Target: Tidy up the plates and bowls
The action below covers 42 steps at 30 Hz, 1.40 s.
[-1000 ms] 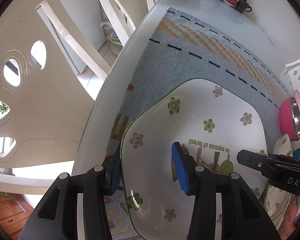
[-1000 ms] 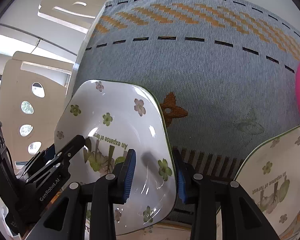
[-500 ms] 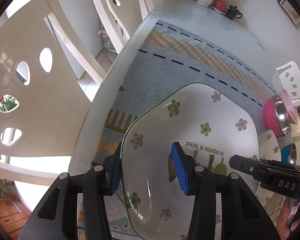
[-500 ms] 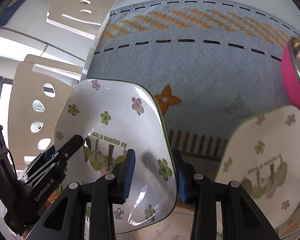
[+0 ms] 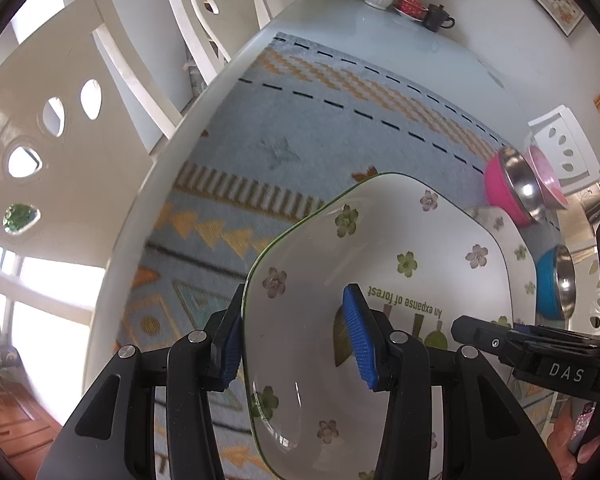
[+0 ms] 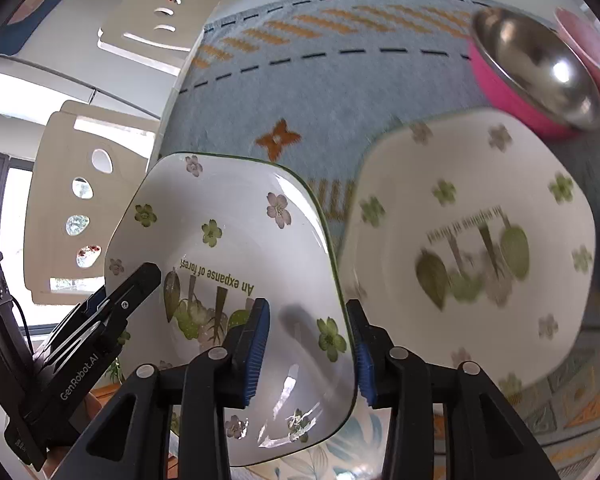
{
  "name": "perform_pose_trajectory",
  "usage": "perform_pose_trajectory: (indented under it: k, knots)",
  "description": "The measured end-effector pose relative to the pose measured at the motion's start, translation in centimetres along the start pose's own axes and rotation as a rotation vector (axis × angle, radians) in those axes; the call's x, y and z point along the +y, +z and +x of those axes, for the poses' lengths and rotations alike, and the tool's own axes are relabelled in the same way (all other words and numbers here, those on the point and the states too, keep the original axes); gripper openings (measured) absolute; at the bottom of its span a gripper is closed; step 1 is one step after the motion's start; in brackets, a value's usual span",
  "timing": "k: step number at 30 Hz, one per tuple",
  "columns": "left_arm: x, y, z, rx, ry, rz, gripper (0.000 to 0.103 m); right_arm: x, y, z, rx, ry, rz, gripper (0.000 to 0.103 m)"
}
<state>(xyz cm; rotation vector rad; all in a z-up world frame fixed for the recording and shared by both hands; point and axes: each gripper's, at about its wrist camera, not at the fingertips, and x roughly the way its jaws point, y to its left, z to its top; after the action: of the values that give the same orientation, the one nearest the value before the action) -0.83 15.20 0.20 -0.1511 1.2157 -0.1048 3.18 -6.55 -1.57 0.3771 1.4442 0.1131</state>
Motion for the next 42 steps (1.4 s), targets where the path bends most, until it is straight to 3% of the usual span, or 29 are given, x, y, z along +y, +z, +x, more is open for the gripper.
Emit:
perform_pose_trajectory:
  k: [18,42]
  knots:
    - [-1.3,-6.3,0.0,0.048,-0.003,-0.019,0.043,-2.5,-6.1,-0.1,0.050,-0.010,0.003,0.039]
    - [-1.2,-7.5,1.3,0.073,0.063,0.026,0.043,-3.5,-7.4,2.3,0.094,0.011,0.050,0.039]
